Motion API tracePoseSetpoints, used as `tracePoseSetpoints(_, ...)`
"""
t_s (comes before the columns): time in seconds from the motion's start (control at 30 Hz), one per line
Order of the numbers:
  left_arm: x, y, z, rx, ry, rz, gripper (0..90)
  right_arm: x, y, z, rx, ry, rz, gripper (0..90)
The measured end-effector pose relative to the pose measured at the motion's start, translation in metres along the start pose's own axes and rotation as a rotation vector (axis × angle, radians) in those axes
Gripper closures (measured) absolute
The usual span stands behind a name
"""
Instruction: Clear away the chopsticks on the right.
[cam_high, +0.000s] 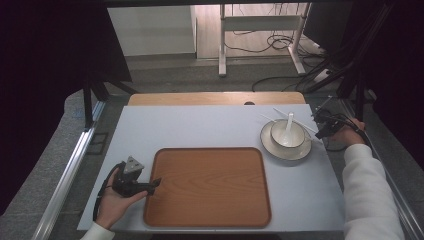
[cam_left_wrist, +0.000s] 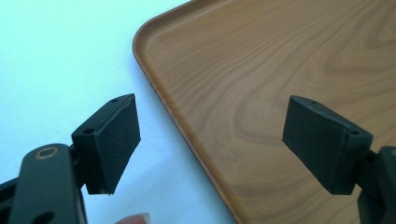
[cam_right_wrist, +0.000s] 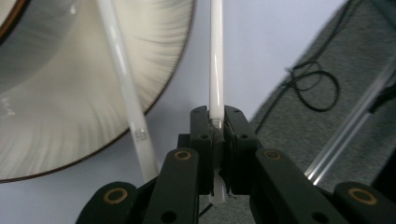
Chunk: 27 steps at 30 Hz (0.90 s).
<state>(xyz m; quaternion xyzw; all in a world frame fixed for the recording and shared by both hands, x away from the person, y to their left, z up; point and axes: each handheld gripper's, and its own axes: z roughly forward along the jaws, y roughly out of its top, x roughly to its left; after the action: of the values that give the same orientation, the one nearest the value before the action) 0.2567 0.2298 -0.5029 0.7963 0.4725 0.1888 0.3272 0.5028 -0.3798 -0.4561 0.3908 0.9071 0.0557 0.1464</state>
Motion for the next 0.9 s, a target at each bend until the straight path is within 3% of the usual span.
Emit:
tracePoseSetpoints(0.07,0.000,0.000,0.000,0.000,-0.002,-0.001,18.7,-0.002,-0.002,-0.009,-0.031,-0.001,0.042,83.8)
tracePoseSetpoints(0.3,0.000,0.000,-0.002,-0.004,-0.005,0.002,18.7,0.003,-0.004,-0.026,-0.079,-0.014,0.054,83.9)
tracePoseSetpoints(0.53,0.000,0.001,-0.004,-0.015,-0.012,0.003,18.7,0.013,-0.018,-0.047,-0.187,0.005,0.109,83.9)
tracePoseSetpoints(0.7,-0.001,0.002,-0.005,-0.020,-0.016,0.008,18.8,0.032,-0.035,-0.064,-0.322,0.020,0.127,83.9)
tracePoseSetpoints(0.77,-0.001,0.002,-0.005,-0.020,-0.015,0.009,18.8,0.037,-0.038,-0.066,-0.334,0.026,0.123,83.9)
tracePoseSetpoints(0.9,-0.001,0.002,-0.006,-0.023,-0.013,0.006,18.8,0.059,-0.049,-0.074,-0.398,0.039,0.115,83.9)
